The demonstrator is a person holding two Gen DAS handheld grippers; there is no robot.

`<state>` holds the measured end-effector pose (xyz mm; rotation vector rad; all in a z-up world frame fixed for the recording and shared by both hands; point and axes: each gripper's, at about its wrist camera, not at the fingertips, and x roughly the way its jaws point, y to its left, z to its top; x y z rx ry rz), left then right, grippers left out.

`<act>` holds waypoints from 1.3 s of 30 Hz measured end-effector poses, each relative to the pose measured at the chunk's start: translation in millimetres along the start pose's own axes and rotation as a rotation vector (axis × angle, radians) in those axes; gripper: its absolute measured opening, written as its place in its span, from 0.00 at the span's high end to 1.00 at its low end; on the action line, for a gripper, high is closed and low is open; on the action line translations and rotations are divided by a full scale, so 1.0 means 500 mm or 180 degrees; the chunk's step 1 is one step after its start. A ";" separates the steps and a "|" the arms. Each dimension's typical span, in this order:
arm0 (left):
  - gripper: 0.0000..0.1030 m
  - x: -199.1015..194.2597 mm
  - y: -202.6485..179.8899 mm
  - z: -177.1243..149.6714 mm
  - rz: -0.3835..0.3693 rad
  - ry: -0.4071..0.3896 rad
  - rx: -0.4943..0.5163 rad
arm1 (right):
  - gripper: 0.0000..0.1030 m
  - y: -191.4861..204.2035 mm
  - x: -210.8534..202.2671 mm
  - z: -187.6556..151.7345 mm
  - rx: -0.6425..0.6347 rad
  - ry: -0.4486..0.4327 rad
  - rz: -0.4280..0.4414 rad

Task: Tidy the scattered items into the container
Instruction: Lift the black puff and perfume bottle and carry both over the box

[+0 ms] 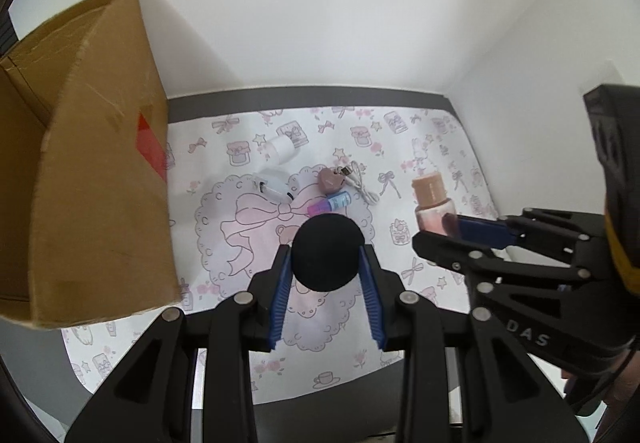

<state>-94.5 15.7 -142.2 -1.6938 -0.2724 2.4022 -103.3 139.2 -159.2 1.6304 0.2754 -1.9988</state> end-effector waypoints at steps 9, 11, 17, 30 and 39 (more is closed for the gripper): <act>0.68 -0.078 0.050 -0.005 -0.0110 -0.0156 0.0112 | 0.72 0.062 -0.036 0.009 0.0131 -0.0164 -0.0005; 0.68 -0.094 0.060 -0.002 -0.0135 -0.0210 0.0140 | 0.72 0.082 -0.046 0.013 0.0117 -0.0219 -0.0025; 0.68 -0.127 0.089 0.007 -0.0218 -0.0334 0.0166 | 0.72 0.131 -0.072 0.024 0.0098 -0.0331 0.0004; 0.68 -0.199 0.155 0.024 -0.0241 -0.0601 0.0084 | 0.72 0.219 -0.099 0.073 -0.0109 -0.0516 0.0114; 0.68 -0.264 0.217 0.042 -0.0162 -0.0790 -0.0037 | 0.72 0.297 -0.112 0.123 -0.0353 -0.0581 0.0172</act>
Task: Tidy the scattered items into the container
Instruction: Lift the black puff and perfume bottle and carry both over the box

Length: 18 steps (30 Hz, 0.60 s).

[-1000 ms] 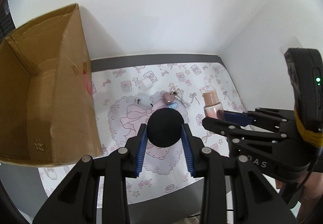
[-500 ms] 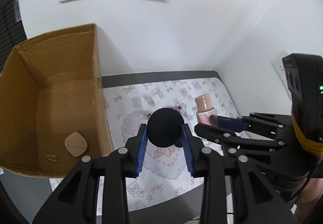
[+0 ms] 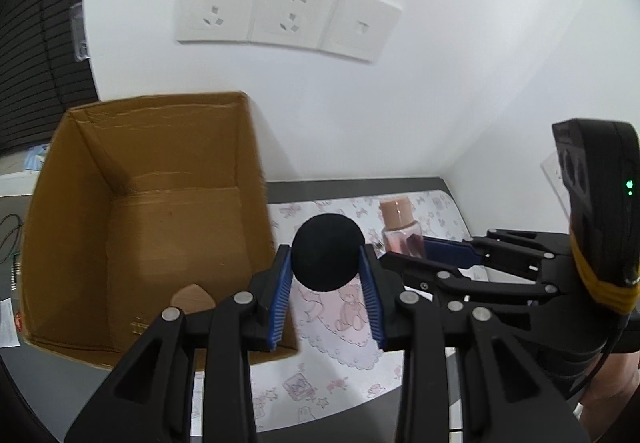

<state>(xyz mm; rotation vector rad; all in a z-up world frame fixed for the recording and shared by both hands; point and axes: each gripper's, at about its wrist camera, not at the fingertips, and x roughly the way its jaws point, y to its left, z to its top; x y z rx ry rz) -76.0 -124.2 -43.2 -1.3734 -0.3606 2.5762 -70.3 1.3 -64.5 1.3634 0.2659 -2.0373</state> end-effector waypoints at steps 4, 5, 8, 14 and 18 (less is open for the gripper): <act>0.68 -0.017 0.041 0.009 0.0089 -0.0043 -0.0074 | 0.72 0.035 0.008 0.019 -0.0101 -0.0004 0.0057; 0.68 -0.020 0.052 0.010 0.0117 -0.0049 -0.0094 | 0.72 0.043 0.010 0.023 -0.0126 -0.0004 0.0071; 0.68 -0.025 0.076 0.006 0.0175 -0.0048 -0.0151 | 0.72 0.075 0.018 0.035 -0.0212 0.0010 0.0129; 0.68 -0.031 0.141 0.000 0.0271 -0.0015 -0.0351 | 0.72 0.128 0.044 0.053 -0.0341 0.0084 0.0222; 0.68 -0.032 0.175 -0.008 0.0323 0.0011 -0.0432 | 0.72 0.155 0.063 0.061 -0.0411 0.0141 0.0249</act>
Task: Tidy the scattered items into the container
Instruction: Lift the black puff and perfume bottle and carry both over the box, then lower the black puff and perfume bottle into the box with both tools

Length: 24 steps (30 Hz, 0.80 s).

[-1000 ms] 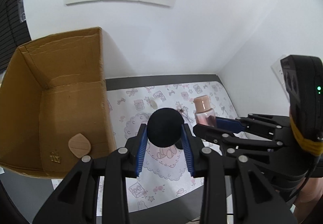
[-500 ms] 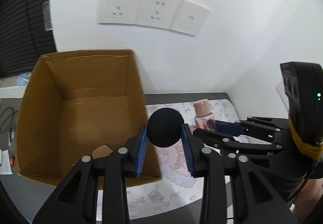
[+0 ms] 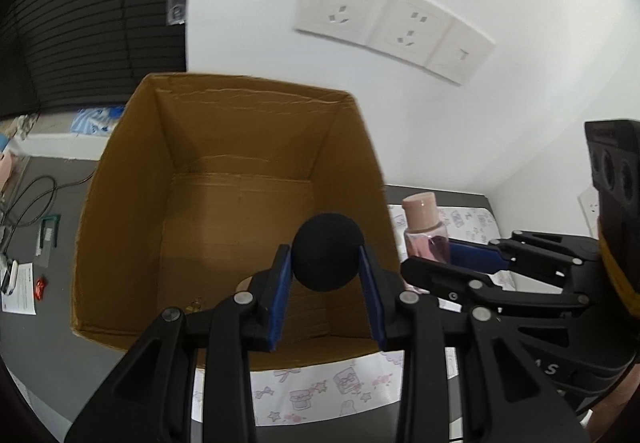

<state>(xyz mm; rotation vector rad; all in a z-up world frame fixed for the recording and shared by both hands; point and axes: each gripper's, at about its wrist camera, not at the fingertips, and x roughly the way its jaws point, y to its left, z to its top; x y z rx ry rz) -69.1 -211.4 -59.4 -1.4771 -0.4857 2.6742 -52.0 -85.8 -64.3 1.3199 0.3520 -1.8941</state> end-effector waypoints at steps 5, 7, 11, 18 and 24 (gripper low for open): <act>0.68 0.006 0.037 0.004 0.0057 0.0018 -0.0105 | 0.72 0.026 0.030 0.015 -0.0120 0.0062 0.0042; 0.68 0.011 0.050 0.008 0.0085 0.0028 -0.0153 | 0.72 0.030 0.041 0.019 -0.0134 0.0091 0.0072; 0.68 0.019 0.075 0.009 0.0150 0.0077 -0.0227 | 0.72 0.038 0.067 0.029 -0.0180 0.0160 0.0113; 0.68 0.033 0.113 0.001 0.0214 0.0162 -0.0321 | 0.72 0.056 0.107 0.038 -0.0245 0.0283 0.0194; 0.68 0.035 0.144 -0.007 0.0299 0.0203 -0.0400 | 0.72 0.073 0.134 0.045 -0.0302 0.0333 0.0272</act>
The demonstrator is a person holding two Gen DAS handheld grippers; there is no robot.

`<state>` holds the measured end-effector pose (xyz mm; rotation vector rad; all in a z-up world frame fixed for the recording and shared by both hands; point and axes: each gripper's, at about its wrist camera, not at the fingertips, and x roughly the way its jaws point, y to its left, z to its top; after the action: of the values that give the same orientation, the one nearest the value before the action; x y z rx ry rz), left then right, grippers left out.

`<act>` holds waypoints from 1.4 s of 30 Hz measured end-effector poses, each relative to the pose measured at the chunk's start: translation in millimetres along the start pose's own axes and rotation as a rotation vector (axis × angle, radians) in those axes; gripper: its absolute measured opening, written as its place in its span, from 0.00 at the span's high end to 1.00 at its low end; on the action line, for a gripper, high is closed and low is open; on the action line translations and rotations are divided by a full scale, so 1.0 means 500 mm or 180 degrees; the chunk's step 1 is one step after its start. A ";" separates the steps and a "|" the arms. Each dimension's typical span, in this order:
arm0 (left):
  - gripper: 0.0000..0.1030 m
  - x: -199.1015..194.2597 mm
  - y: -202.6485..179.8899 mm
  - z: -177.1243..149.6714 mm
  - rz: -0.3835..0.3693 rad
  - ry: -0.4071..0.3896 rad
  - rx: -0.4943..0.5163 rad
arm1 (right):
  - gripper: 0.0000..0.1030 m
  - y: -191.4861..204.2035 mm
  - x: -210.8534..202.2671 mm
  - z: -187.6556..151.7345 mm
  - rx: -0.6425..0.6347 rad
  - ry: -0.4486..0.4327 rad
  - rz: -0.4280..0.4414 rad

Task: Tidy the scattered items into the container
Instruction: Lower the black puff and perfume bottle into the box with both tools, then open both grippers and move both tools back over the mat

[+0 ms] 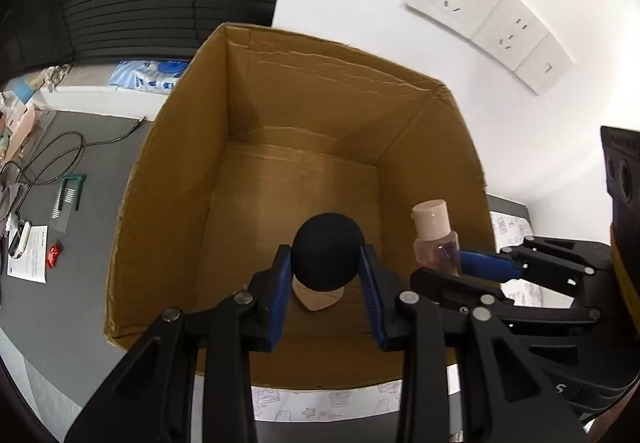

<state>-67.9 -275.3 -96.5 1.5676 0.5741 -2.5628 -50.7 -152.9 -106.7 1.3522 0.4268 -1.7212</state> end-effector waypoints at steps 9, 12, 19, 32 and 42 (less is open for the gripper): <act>0.68 0.004 0.025 0.005 -0.0001 0.0012 -0.0075 | 0.72 0.008 0.016 0.012 -0.0033 0.0031 -0.0092; 0.68 0.000 0.036 0.007 0.0023 -0.0005 -0.0121 | 0.71 0.009 0.011 0.016 -0.0010 0.0008 -0.0054; 0.31 -0.008 0.054 0.005 -0.0016 -0.0008 -0.0183 | 0.34 0.004 -0.006 0.012 0.0047 -0.0073 -0.0138; 0.06 -0.025 0.036 -0.008 0.0119 -0.0094 -0.0167 | 0.00 -0.046 -0.071 -0.018 0.0266 -0.0244 -0.0269; 0.06 -0.064 -0.006 -0.023 0.0101 -0.0210 -0.0063 | 0.00 -0.051 -0.120 -0.042 0.0309 -0.0431 -0.0376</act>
<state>-44.1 -272.3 -72.5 1.4677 0.5614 -2.5667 -57.0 -98.5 -65.7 1.2908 0.3565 -1.9399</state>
